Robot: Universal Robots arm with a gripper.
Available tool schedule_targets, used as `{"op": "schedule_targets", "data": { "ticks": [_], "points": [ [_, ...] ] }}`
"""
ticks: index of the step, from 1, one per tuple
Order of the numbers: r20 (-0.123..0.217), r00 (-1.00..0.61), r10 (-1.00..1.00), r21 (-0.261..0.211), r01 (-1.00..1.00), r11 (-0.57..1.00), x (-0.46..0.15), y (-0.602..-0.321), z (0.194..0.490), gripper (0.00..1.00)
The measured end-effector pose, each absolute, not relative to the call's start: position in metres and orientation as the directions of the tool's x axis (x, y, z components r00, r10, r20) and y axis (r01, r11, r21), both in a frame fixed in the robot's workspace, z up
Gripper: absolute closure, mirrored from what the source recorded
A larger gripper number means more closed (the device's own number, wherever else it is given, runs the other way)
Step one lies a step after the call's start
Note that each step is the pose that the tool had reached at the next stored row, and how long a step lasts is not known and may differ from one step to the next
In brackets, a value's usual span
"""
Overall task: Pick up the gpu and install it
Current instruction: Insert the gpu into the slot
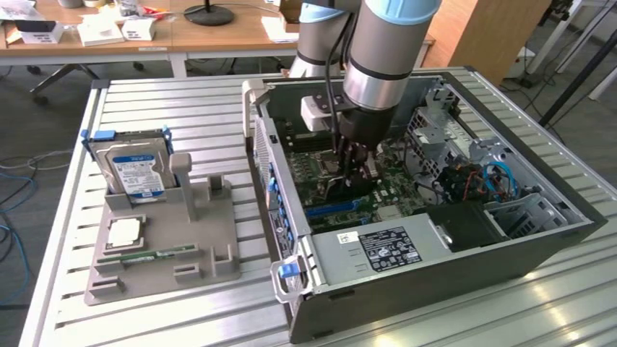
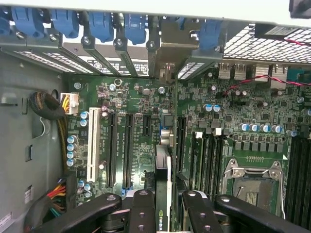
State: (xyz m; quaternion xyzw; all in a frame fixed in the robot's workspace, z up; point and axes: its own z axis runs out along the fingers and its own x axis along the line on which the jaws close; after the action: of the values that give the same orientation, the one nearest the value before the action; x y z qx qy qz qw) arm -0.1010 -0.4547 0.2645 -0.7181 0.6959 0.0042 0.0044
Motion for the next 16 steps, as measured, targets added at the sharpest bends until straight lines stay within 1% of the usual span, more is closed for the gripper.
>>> {"op": "schedule_targets", "data": {
  "ticks": [16],
  "points": [
    [-0.013, 0.031, -0.999, -0.001, -1.000, -0.031, -0.1010, -0.4547, 0.2574, 0.74]
  ]
}}
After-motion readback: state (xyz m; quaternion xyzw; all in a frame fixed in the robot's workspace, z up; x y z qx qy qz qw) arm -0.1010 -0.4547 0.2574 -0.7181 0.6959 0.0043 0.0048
